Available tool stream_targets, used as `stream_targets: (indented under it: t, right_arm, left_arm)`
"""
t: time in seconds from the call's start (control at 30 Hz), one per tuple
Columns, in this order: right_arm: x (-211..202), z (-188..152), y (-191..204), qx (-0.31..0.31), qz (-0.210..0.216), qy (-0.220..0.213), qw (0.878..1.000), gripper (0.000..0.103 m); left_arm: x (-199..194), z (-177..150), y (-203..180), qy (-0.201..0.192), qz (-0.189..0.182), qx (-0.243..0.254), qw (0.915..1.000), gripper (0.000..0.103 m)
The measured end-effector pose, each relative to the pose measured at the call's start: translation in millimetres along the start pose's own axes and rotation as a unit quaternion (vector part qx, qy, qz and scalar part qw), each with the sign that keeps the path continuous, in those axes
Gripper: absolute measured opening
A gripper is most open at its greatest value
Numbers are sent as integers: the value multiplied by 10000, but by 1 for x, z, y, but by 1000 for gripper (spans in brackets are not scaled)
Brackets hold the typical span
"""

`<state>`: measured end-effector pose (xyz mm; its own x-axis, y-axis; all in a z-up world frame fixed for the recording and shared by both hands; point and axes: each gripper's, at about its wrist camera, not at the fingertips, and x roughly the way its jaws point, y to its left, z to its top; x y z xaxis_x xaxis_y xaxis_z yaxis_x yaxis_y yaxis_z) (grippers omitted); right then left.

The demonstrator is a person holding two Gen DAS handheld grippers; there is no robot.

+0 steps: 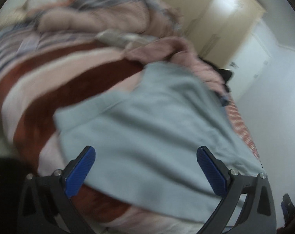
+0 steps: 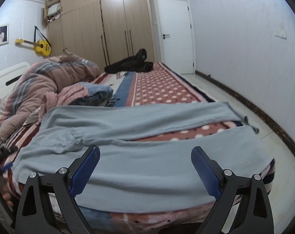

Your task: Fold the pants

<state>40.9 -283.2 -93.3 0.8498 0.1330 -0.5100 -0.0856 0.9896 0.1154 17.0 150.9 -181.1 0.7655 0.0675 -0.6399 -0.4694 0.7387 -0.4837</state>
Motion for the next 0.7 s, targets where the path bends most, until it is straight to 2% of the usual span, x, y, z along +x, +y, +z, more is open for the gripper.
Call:
stream_targets:
  t: [0.1, 0.23, 0.4, 0.5, 0.7]
  right_arm:
    - [10, -1, 1, -9, 68, 96, 9999, 93]
    - [18, -1, 1, 15, 137, 166, 9998, 93]
    - [25, -3, -3, 79, 79, 241, 9996, 93]
    - [25, -4, -10, 149, 33, 243, 9996, 93]
    - [27, -5, -22, 197, -5, 255, 9995, 93]
  left_arm:
    - [14, -13, 19, 298, -139, -199, 9993, 102]
    - [12, -21, 13, 329, -117, 24, 9994, 102]
    - [6, -32, 15, 516, -85, -75, 9986, 102]
    - [10, -36, 23, 742, -135, -305, 9967, 102]
    - [8, -31, 14, 585, -264, -224, 9977, 102]
